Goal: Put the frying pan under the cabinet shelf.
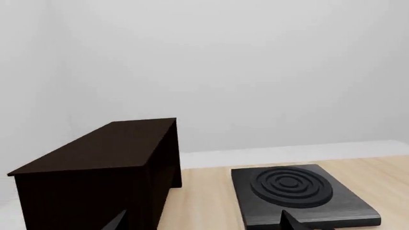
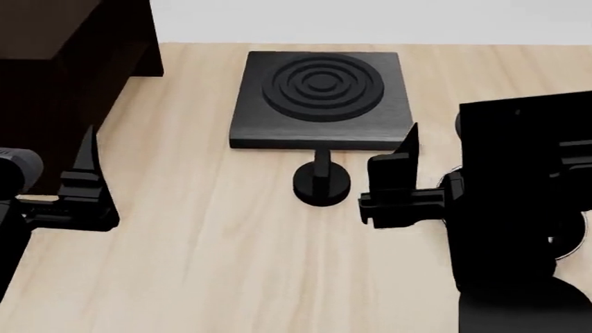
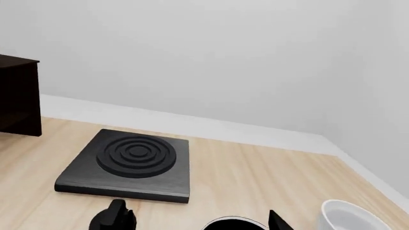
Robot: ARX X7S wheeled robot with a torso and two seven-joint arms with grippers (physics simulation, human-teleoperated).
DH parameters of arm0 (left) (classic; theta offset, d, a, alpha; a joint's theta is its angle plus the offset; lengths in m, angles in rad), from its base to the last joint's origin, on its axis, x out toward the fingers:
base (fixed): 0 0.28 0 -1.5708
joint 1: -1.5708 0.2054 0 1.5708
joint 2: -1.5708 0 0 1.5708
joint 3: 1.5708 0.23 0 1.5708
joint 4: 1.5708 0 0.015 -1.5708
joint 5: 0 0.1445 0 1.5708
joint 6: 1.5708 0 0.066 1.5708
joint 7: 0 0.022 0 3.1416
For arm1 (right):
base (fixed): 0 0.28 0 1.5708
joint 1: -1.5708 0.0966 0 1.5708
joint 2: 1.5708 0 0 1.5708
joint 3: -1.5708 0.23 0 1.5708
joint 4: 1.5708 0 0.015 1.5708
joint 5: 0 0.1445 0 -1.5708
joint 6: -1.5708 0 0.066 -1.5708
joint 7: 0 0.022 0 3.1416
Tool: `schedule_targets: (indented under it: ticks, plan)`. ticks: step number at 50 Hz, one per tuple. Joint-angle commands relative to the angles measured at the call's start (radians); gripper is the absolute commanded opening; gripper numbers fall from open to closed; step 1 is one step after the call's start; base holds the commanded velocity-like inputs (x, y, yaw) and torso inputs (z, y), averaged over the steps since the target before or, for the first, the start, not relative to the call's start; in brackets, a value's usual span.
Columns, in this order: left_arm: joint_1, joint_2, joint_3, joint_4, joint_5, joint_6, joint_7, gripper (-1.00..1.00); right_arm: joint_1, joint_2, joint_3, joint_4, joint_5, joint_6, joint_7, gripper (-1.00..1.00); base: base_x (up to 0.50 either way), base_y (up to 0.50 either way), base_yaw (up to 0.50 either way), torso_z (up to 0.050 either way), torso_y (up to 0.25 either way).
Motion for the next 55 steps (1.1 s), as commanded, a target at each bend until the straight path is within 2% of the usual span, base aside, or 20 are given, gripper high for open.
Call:
schedule_targets:
  ticks: [1, 9, 10, 11, 12, 13, 17, 19, 25, 30, 33, 38, 40, 43, 44, 48, 50, 55]
  plan:
    - [-0.015, -0.012, -0.003, 0.027, -0.019, -0.035, -0.007, 1.0, 0.003, -0.001, -0.002, -0.031, 0.001, 0.056, -0.006, 1.0, 0.19, 0.5, 0.0, 0.0, 0.0]
    - [-0.02, -0.016, -0.008, 0.028, -0.03, -0.039, -0.013, 1.0, 0.015, -0.003, -0.017, -0.019, -0.022, 0.065, -0.027, 1.0, 0.19, 0.5, 0.0, 0.0, 0.0]
    - [-0.055, 0.006, -0.065, 0.107, -0.18, -0.189, 0.137, 1.0, 0.013, 0.002, -0.039, -0.003, -0.01, 0.065, -0.054, 1.0, 0.19, 0.5, 0.0, 0.0, 0.0]
    - [-0.122, 0.037, -0.064, 0.255, -0.301, -0.339, 0.214, 1.0, 0.032, 0.0, -0.084, 0.031, 0.0, 0.064, -0.066, 1.0, 0.19, 0.5, 0.0, 0.0, 0.0]
    - [-0.203, 0.065, -0.039, 0.255, -0.259, -0.489, 0.127, 1.0, 0.039, -0.008, -0.066, 0.025, -0.01, 0.065, -0.066, 1.0, 0.19, 0.5, 0.0, 0.0, 0.0]
    - [-0.224, 0.078, -0.054, 0.248, -0.268, -0.539, 0.111, 1.0, 0.037, -0.005, -0.066, 0.02, -0.023, 0.066, -0.076, 1.0, 0.19, 0.5, 0.0, 0.0, 0.0]
    - [-0.203, 0.057, -0.046, 0.237, -0.247, -0.481, 0.062, 1.0, 0.024, -0.025, -0.083, 0.003, -0.137, 0.066, -0.156, 1.0, 0.19, 0.5, 0.0, 0.0, 0.0]
    - [-0.173, 0.034, -0.038, 0.209, -0.233, -0.42, 0.054, 1.0, 0.029, -0.049, -0.111, 0.013, -0.26, 0.066, -0.247, 1.0, 0.19, 0.5, 0.0, 0.0, 0.0]
    - [-0.163, 0.002, -0.036, 0.173, -0.217, -0.357, 0.038, 1.0, 0.044, -0.112, -0.169, 0.043, -0.635, 0.064, -0.531, 1.0, 0.19, 0.5, 0.0, 0.0, 0.0]
    - [-0.128, -0.013, -0.042, 0.144, -0.209, -0.306, 0.033, 1.0, 0.039, -0.125, -0.173, 0.048, -0.691, 0.061, -0.569, 1.0, 0.19, 0.5, 0.0, 0.0, 0.0]
    - [-0.143, -0.025, -0.07, 0.157, -0.22, -0.331, 0.042, 1.0, 0.015, -0.139, -0.142, 0.072, -0.674, 0.009, -0.556, 1.0, 0.19, 0.5, 0.0, 0.0, 0.0]
    - [-0.108, -0.036, -0.043, 0.124, -0.21, -0.263, 0.04, 1.0, 0.02, -0.132, -0.164, 0.047, -0.708, 0.055, -0.563, 1.0, 0.19, 0.5, 0.0, 0.0, 0.0]
    - [-0.097, -0.031, -0.023, 0.119, -0.204, -0.247, 0.029, 1.0, 0.004, -0.141, -0.108, 0.039, -0.714, 0.015, -0.533, 1.0, 0.19, 0.5, 0.0, 0.0, 0.0]
    - [-0.098, -0.041, -0.039, 0.129, -0.21, -0.258, 0.033, 1.0, 0.018, -0.128, -0.156, 0.034, -0.786, 0.063, -0.568, 1.0, -0.01, -0.01, 0.0, 0.0, 0.0]
    - [-0.105, -0.046, -0.05, 0.159, -0.218, -0.285, 0.035, 1.0, 0.026, -0.114, -0.214, 0.036, -0.905, 0.064, -0.606, 1.0, 0.0, -0.01, 0.0, 0.0, 0.0]
    - [-0.147, -0.056, -0.085, 0.179, -0.225, -0.33, 0.034, 1.0, 0.059, -0.146, -0.192, 0.093, -1.246, 0.063, -0.957, 1.0, 0.37, 0.0, 0.0, 0.0, 0.0]
    - [-0.16, -0.065, -0.084, 0.177, -0.219, -0.334, 0.026, 1.0, 0.071, -0.143, -0.195, 0.13, -1.359, 0.057, -1.065, 1.0, 0.5, 0.0, 0.0, 0.0, 0.0]
    - [-0.21, -0.061, -0.083, 0.175, -0.215, -0.373, 0.003, 1.0, 0.093, -0.161, -0.156, 0.165, -1.364, 0.035, -1.089, 1.0, 0.5, 0.0, 0.0, 0.0, 0.0]
